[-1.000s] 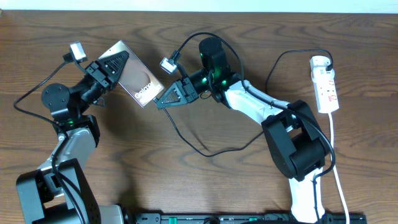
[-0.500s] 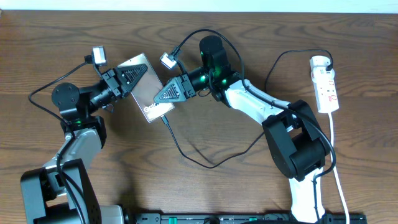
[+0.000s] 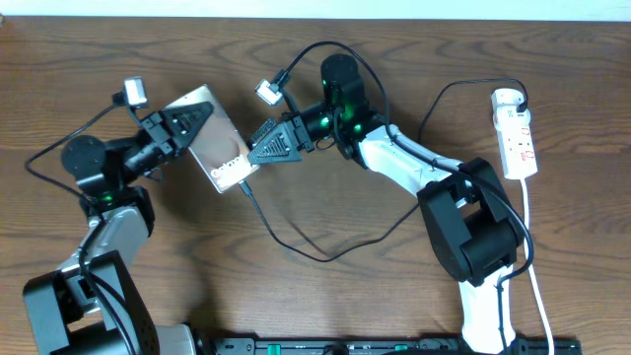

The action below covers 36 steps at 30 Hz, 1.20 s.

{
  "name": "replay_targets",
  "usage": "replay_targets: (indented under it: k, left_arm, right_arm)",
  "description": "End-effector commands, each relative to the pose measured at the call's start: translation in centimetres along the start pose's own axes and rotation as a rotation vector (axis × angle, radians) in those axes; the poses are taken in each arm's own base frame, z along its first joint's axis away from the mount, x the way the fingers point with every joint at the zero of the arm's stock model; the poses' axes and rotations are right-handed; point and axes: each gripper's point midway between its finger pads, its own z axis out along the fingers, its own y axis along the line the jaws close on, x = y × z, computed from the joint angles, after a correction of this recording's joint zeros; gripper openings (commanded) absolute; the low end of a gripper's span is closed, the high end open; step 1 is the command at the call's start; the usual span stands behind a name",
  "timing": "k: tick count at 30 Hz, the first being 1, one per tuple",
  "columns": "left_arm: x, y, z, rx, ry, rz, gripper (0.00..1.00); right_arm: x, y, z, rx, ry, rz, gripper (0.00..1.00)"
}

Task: Plug charger to phone and switch on socket
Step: 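Open the right gripper and release the plug at the phone, then lower the phone flat onto the table with the left gripper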

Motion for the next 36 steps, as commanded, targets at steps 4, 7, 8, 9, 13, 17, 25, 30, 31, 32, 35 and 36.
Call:
replay_targets:
  k: [4, 7, 8, 9, 13, 17, 25, 30, 31, 32, 35, 36]
  left_arm:
    - [-0.8, -0.3, -2.0, -0.006, -0.006, 0.051, 0.07]
    - [-1.1, -0.2, -2.5, -0.011, -0.013, 0.052, 0.07]
    - [-1.1, -0.2, -2.6, -0.012, -0.015, 0.052, 0.07]
    - [-1.1, -0.2, -2.6, -0.012, -0.015, 0.052, 0.07]
    - [-1.2, -0.2, -2.6, -0.012, -0.016, 0.052, 0.07]
    - [-1.2, -0.2, -2.6, -0.012, -0.016, 0.056, 0.07]
    - [-0.8, -0.3, -2.5, -0.006, 0.007, 0.126, 0.07]
    - [0.1, -0.4, -2.6, 0.01, 0.054, 0.219, 0.07]
    - [0.1, -0.5, -2.6, 0.012, 0.058, 0.234, 0.07]
    - [0.2, -0.5, -2.6, 0.015, 0.064, 0.247, 0.07]
    - [0.4, -0.5, -2.6, 0.02, 0.074, 0.27, 0.07]
    - [0.4, -0.5, -2.6, 0.02, 0.074, 0.27, 0.07]
  right_arm:
    - [-1.2, 0.2, -2.5, 0.016, -0.031, -0.049, 0.99]
    - [-1.7, -0.3, -3.5, 0.04, -0.06, -0.043, 0.99]
    - [-1.9, -0.6, -3.8, 0.053, -0.075, -0.034, 0.99]
    - [-2.1, -0.9, -4.1, 0.069, -0.091, -0.019, 0.99]
    - [-2.6, -2.3, -5.2, 0.129, -0.151, 0.047, 0.99]
    - [-2.4, -4.9, -6.1, 0.228, -0.206, 0.136, 0.99]
    - [1.7, -12.7, -10.2, 0.652, -0.254, 0.323, 0.99]
    - [2.5, -13.3, -11.9, 0.701, -0.243, 0.316, 0.99]
    - [2.7, -13.5, -12.2, 0.715, -0.243, 0.318, 0.99]
    - [2.9, -13.7, -12.6, 0.736, -0.241, 0.324, 0.99]
    - [3.9, -14.4, -13.6, 0.794, -0.216, 0.323, 0.99]
    - [4.3, -14.6, -14.0, 0.822, -0.206, 0.328, 0.99]
